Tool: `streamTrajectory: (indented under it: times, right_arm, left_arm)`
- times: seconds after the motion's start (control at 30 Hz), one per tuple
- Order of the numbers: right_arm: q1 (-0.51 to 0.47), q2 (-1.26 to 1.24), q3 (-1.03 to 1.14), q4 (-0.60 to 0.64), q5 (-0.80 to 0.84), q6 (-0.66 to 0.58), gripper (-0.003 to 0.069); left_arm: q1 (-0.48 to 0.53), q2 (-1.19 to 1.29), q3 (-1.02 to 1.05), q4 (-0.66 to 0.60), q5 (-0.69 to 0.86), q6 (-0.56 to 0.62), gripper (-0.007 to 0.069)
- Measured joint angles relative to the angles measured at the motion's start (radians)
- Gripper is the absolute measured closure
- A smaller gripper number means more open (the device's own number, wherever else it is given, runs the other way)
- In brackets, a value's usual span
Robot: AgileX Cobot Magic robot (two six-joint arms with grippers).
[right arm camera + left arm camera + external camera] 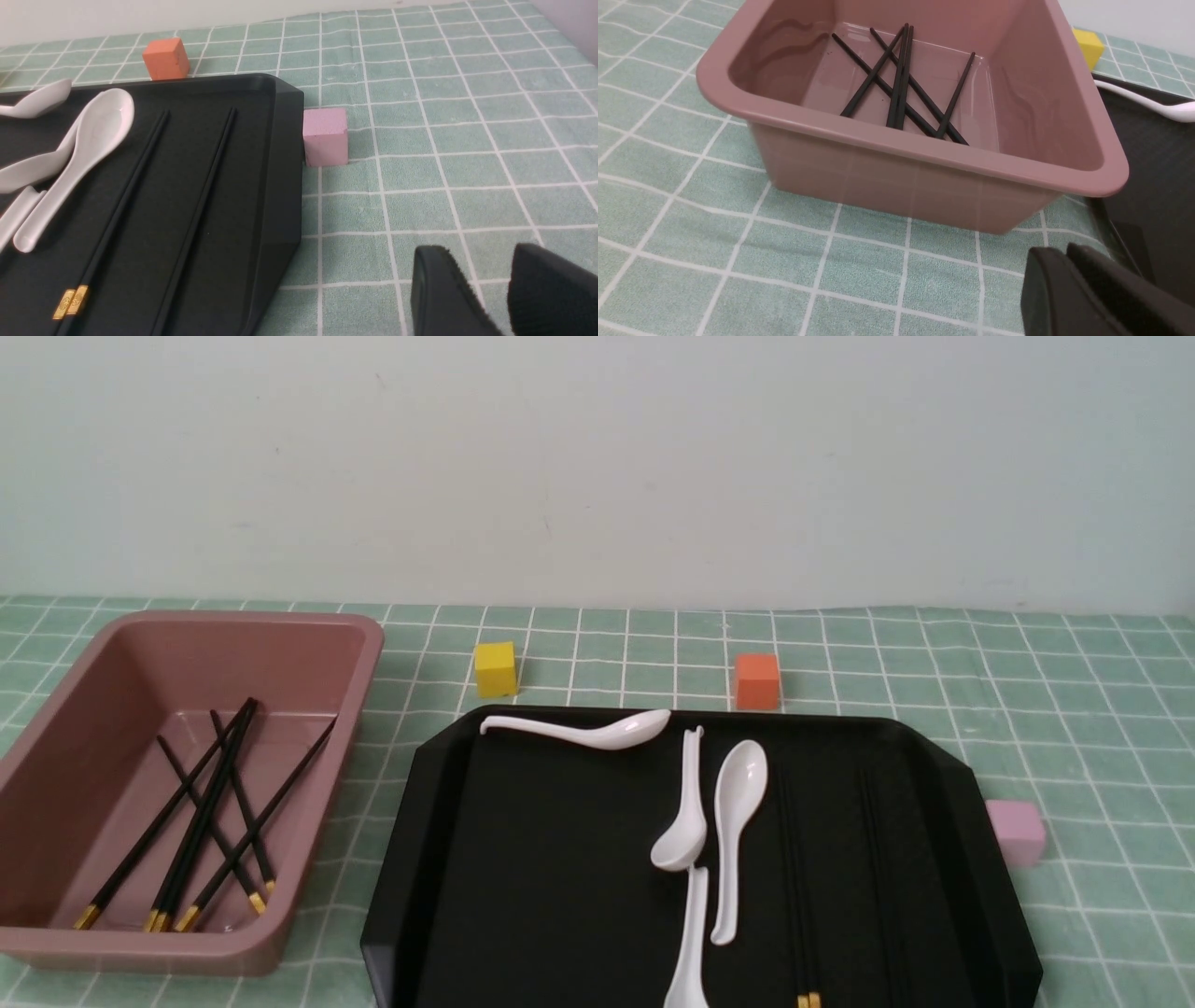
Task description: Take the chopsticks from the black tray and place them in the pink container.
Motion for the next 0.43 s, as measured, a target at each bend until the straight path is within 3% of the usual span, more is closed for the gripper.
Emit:
streamTrajectory:
  times: [0.43]
  right_arm:
    - [0.0, 0.0, 0.0, 0.0, 0.0, 0.0, 0.0419]
  left_arm:
    - [0.0, 0.0, 0.0, 0.0, 0.0, 0.0, 0.0563]
